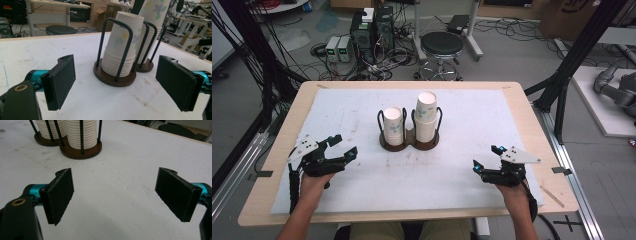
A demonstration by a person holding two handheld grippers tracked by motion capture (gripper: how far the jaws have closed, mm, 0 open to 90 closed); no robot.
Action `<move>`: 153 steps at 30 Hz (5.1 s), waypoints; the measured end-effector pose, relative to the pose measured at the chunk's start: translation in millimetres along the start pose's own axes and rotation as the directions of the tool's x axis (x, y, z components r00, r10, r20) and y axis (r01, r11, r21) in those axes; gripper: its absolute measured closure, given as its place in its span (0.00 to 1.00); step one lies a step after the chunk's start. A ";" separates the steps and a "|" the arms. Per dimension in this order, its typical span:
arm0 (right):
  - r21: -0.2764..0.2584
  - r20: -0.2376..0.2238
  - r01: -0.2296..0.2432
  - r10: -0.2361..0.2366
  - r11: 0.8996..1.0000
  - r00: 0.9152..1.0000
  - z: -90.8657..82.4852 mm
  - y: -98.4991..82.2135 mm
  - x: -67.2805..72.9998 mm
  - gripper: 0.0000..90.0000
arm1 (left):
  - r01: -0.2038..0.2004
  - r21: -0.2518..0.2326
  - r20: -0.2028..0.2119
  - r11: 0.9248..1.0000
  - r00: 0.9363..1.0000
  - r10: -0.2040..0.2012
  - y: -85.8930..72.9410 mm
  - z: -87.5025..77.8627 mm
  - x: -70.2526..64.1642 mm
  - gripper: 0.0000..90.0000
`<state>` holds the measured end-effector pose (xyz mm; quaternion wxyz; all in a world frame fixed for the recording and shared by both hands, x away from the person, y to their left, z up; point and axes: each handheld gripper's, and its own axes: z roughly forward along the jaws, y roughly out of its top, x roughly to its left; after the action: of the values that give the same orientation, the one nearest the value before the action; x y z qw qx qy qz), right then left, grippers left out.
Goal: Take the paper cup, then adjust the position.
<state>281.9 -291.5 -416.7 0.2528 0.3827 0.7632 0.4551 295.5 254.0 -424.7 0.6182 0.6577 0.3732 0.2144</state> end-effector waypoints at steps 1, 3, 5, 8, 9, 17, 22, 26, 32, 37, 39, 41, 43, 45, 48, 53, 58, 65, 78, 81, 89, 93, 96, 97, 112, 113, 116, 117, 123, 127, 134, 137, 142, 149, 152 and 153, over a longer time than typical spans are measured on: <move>-0.005 0.003 0.000 0.000 1.000 1.000 -0.8 0.6 -0.3 0.18 | 0.000 0.000 0.000 1.000 1.000 0.000 0.0 0.0 0.0 0.18; -0.010 0.003 0.000 0.000 1.000 1.000 -2.3 1.3 0.1 0.18 | -0.007 0.003 0.006 1.000 1.000 0.007 1.5 -2.7 -2.9 0.18; -0.008 0.003 0.003 -0.003 1.000 1.000 -3.7 1.5 1.5 0.18 | -0.010 0.006 0.008 1.000 1.000 0.010 1.9 -3.7 -3.9 0.18; -0.011 0.005 0.006 -0.006 1.000 1.000 -6.7 4.9 5.6 0.17 | -0.021 0.005 0.016 1.000 1.000 0.021 4.8 -5.7 -8.0 0.18; -0.017 0.005 0.011 -0.011 1.000 1.000 -7.2 6.9 7.0 0.17 | -0.025 0.004 0.021 1.000 0.999 0.025 7.0 -5.7 -9.3 0.18; 0.008 -0.024 0.032 -0.032 0.999 0.999 -3.8 11.8 11.2 0.17 | -0.044 -0.011 0.067 0.999 0.997 0.045 37.4 7.1 -13.6 0.18; 0.035 -0.039 0.019 -0.018 0.999 0.999 1.6 9.0 9.0 0.17 | -0.056 -0.012 0.096 0.998 0.994 0.057 57.4 20.7 -15.7 0.18; 0.044 -0.052 0.017 -0.015 0.999 0.999 2.6 9.2 10.3 0.17 | -0.074 -0.004 0.124 0.997 0.990 0.074 72.8 33.0 -17.6 0.18; 0.045 -0.078 0.026 -0.022 0.999 0.997 4.1 10.5 13.1 0.17 | -0.108 0.045 0.166 0.993 0.981 0.099 91.2 56.9 -22.7 0.17; 0.047 -0.083 0.027 -0.023 0.999 0.996 4.3 9.5 12.7 0.18 | -0.150 0.093 0.193 0.984 0.972 0.130 102.2 78.9 -24.5 0.18; 0.045 -0.079 0.023 -0.019 0.999 0.997 3.4 8.9 12.2 0.18 | -0.153 0.114 0.193 0.982 0.973 0.129 104.1 87.5 -23.8 0.18; 0.042 -0.080 0.020 -0.017 0.999 0.997 2.4 8.7 12.1 0.18 | -0.155 0.131 0.194 0.979 0.973 0.128 105.5 95.4 -23.2 0.18; 0.041 -0.079 0.023 -0.020 0.999 0.997 1.9 8.6 12.1 0.18 | -0.151 0.145 0.197 0.978 0.973 0.121 106.4 102.4 -22.5 0.18; 0.040 -0.082 0.027 -0.024 0.999 0.996 1.0 8.3 12.2 0.18 | -0.152 0.164 0.194 0.975 0.974 0.119 106.6 109.4 -21.8 0.18; 0.041 -0.084 0.025 -0.021 0.999 0.996 -0.1 7.2 12.6 0.18 | -0.159 0.196 0.186 0.968 0.975 0.122 107.5 119.6 -20.9 0.18; 0.041 -0.087 0.030 -0.026 0.999 0.996 -0.5 6.6 13.1 0.17 | -0.188 0.274 0.170 0.943 0.975 0.145 104.7 139.6 -21.3 0.20; 0.042 -0.090 0.030 -0.026 0.999 0.996 -0.1 6.4 14.1 0.18 | -0.215 0.326 0.167 0.921 0.972 0.167 99.2 151.7 -24.5 0.21; 0.045 -0.090 0.035 -0.031 0.998 0.995 -0.2 6.5 14.4 0.18 | -0.223 0.359 0.154 0.906 0.972 0.178 95.1 158.0 -26.1 0.27; 0.049 -0.087 0.033 -0.028 0.998 0.996 -0.9 6.0 14.2 0.18 | -0.206 0.356 0.151 0.912 0.975 0.162 98.5 154.2 -22.7 0.40; 0.046 -0.089 0.036 -0.032 0.998 0.996 0.0 5.9 14.1 0.18 | -0.195 0.338 0.152 0.921 0.977 0.151 102.5 151.2 -21.9 0.41; 0.053 -0.094 0.034 -0.029 0.998 0.995 0.7 5.6 14.5 0.18 | -0.159 0.256 0.152 0.954 0.981 0.122 122.1 138.0 -19.0 0.41; 0.058 -0.095 0.028 -0.023 0.998 0.995 1.2 5.1 14.6 0.18 | -0.113 0.201 0.155 0.973 0.985 0.082 128.5 128.3 -14.3 0.41; 0.057 -0.096 0.032 -0.026 0.998 0.995 1.6 5.1 14.3 0.18 | -0.088 0.150 0.159 0.985 0.985 0.064 133.6 120.9 -13.4 0.41; 0.055 -0.096 0.036 -0.031 0.998 0.995 1.9 5.0 14.1 0.18 | -0.088 0.150 0.159 0.985 0.985 0.064 133.6 120.9 -13.4 0.42; 0.054 -0.101 0.035 -0.029 0.998 0.994 4.7 6.3 15.0 0.18 | -0.055 0.035 0.225 0.998 0.973 0.046 151.2 79.5 -17.3 0.42; 0.054 -0.105 0.031 -0.025 0.998 0.994 4.8 6.6 15.3 0.18 | -0.062 0.034 0.229 0.998 0.972 0.052 151.8 76.6 -18.6 0.42; 0.054 -0.107 0.026 -0.020 0.998 0.994 5.2 8.0 16.0 0.18 | -0.065 0.030 0.247 0.997 0.967 0.056 152.2 68.0 -22.4 0.42; 0.047 -0.110 0.028 -0.023 0.998 0.994 5.7 8.5 15.8 0.18 | -0.065 0.030 0.247 0.997 0.967 0.056 152.2 68.0 -22.4 0.42; 0.031 -0.126 0.025 -0.021 0.999 0.992 9.4 12.9 17.2 0.18 | -0.077 0.034 0.272 0.996 0.960 0.065 148.3 54.3 -27.1 0.42; 0.020 -0.138 0.032 -0.029 0.999 0.990 12.3 15.4 19.9 0.18 | -0.095 0.043 0.278 0.995 0.957 0.079 139.4 51.9 -32.9 0.42; -0.015 -0.182 0.029 -0.032 0.999 0.983 16.1 19.5 23.4 0.17 | -0.132 0.064 0.301 0.989 0.948 0.107 126.6 51.4 -46.2 0.42; -0.021 -0.199 0.015 -0.019 1.000 0.980 16.6 20.9 25.2 0.17 | -0.138 0.068 0.310 0.988 0.944 0.111 123.2 51.9 -50.4 0.42; -0.031 -0.260 0.054 -0.060 0.998 0.964 18.4 25.0 30.5 0.17 | -0.163 0.077 0.345 0.984 0.930 0.127 113.0 53.1 -60.8 0.42; -0.035 -0.323 0.041 -0.050 0.999 0.945 25.9 31.6 41.7 0.17 | -0.157 0.097 0.374 0.983 0.921 0.110 97.0 58.4 -71.5 0.42; -0.040 -0.353 0.055 -0.065 0.998 0.933 28.4 35.0 47.0 0.17 | -0.170 0.103 0.390 0.980 0.913 0.117 92.4 61.3 -76.8 0.42; -0.046 -0.367 0.067 -0.079 0.997 0.927 30.0 39.0 52.3 0.17 | -0.174 0.105 0.399 0.979 0.909 0.118 89.6 63.1 -80.4 0.42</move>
<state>287.4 -222.5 -397.8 0.1284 0.2577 0.8032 0.5215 312.1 155.9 -332.1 0.6154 0.7545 0.2058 0.0982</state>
